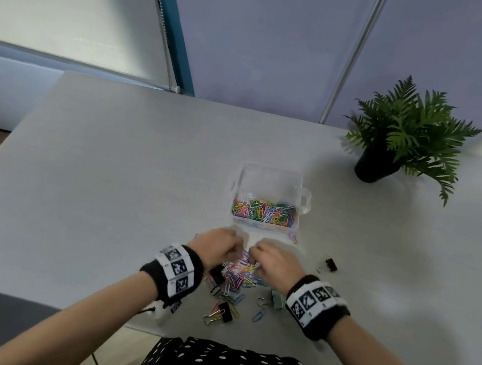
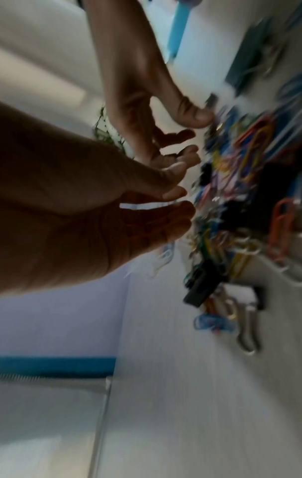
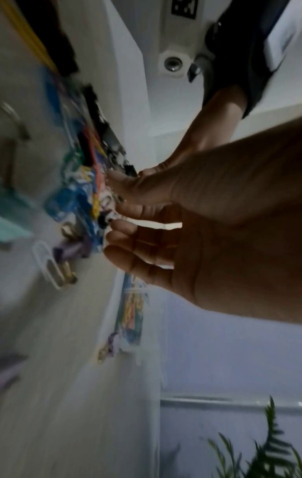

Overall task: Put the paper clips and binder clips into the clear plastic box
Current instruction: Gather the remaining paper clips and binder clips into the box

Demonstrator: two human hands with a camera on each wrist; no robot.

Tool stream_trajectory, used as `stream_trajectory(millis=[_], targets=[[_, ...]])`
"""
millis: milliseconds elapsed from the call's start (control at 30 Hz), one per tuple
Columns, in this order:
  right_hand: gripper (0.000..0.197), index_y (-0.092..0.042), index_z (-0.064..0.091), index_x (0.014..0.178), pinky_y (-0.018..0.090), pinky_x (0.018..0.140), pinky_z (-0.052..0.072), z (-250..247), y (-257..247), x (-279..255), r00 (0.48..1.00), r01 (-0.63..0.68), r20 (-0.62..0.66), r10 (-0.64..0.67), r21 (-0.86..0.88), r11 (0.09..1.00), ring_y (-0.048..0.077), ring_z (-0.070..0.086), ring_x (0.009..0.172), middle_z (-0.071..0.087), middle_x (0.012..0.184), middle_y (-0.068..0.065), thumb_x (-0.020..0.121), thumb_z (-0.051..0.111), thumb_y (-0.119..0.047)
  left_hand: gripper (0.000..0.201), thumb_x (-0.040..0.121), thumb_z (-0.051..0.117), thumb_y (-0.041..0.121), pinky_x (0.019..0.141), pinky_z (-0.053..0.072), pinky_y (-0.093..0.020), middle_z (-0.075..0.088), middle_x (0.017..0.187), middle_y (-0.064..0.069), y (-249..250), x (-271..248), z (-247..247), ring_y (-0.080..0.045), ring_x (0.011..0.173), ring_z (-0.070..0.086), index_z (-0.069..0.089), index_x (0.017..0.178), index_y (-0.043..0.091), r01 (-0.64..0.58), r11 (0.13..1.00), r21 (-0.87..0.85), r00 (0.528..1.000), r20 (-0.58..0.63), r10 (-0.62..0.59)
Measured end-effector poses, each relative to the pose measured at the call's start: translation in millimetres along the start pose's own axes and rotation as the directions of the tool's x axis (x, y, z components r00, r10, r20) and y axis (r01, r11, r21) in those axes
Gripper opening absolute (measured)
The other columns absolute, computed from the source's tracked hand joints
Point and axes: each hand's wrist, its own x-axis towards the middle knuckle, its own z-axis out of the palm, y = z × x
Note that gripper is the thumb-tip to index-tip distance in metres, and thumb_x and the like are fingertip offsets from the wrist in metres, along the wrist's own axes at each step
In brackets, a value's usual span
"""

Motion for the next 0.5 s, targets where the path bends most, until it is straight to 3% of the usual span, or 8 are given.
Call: stream_trajectory(millis=[100, 200, 300, 400, 500], targets=[[0.025, -0.003, 0.057, 0.101, 0.037, 0.071, 0.05, 12, -6, -6, 0.998, 0.047, 0.042, -0.043, -0.107, 0.993, 0.028, 0.054, 0.095, 0.057, 0.102, 0.012, 0.077, 0.061, -0.005, 0.026, 0.086, 0.06, 0.019, 0.095, 0.046, -0.037, 0.058, 0.115, -0.008, 11, 1, 23, -0.024, 0.109, 0.055, 0.059, 0.11, 0.009, -0.037, 0.995, 0.095, 0.998, 0.057, 0.032], [0.041, -0.009, 0.06, 0.083, 0.024, 0.052, 0.049, 24, -3, -11, 0.998, 0.031, -0.053, -0.041, -0.178, 0.984, 0.02, 0.061, 0.076, 0.062, 0.083, 0.004, 0.048, 0.081, -0.009, 0.043, 0.08, 0.065, 0.03, 0.093, 0.047, -0.043, 0.053, 0.12, -0.008, 13, 2, 35, -0.025, 0.116, 0.048, 0.052, 0.116, 0.01, 0.002, 0.987, 0.162, 1.0, 0.026, -0.006], [0.031, -0.009, 0.053, 0.097, 0.034, 0.073, 0.048, 25, 5, -10, 0.997, -0.063, -0.054, 0.062, -0.019, 0.998, 0.022, 0.052, 0.097, 0.058, 0.101, 0.007, 0.069, 0.067, -0.006, 0.052, 0.081, 0.064, 0.036, 0.102, 0.04, -0.04, 0.048, 0.128, -0.007, 19, 3, 42, -0.025, 0.123, 0.043, 0.044, 0.122, 0.012, 0.054, 0.97, 0.235, 0.997, -0.057, -0.042], [0.016, -0.014, 0.052, 0.09, 0.036, 0.076, 0.044, 23, 14, -9, 0.985, -0.152, -0.072, 0.157, 0.077, 0.985, 0.021, 0.049, 0.1, 0.06, 0.1, 0.002, 0.077, 0.06, -0.007, 0.051, 0.084, 0.06, 0.033, 0.105, 0.033, -0.038, 0.048, 0.132, -0.008, 27, 6, 48, -0.027, 0.127, 0.04, 0.042, 0.126, 0.011, 0.12, 0.97, 0.21, 0.99, -0.104, -0.1], [0.009, -0.014, 0.056, 0.087, 0.034, 0.078, 0.043, 24, 19, -9, 0.975, -0.207, -0.05, 0.215, 0.13, 0.97, 0.018, 0.049, 0.099, 0.061, 0.098, 0.001, 0.079, 0.062, -0.015, 0.028, 0.086, 0.058, 0.024, 0.102, 0.033, -0.036, 0.055, 0.122, -0.007, 30, 7, 46, -0.025, 0.12, 0.045, 0.052, 0.111, 0.013, 0.12, 0.968, 0.219, 0.988, -0.121, -0.095]])
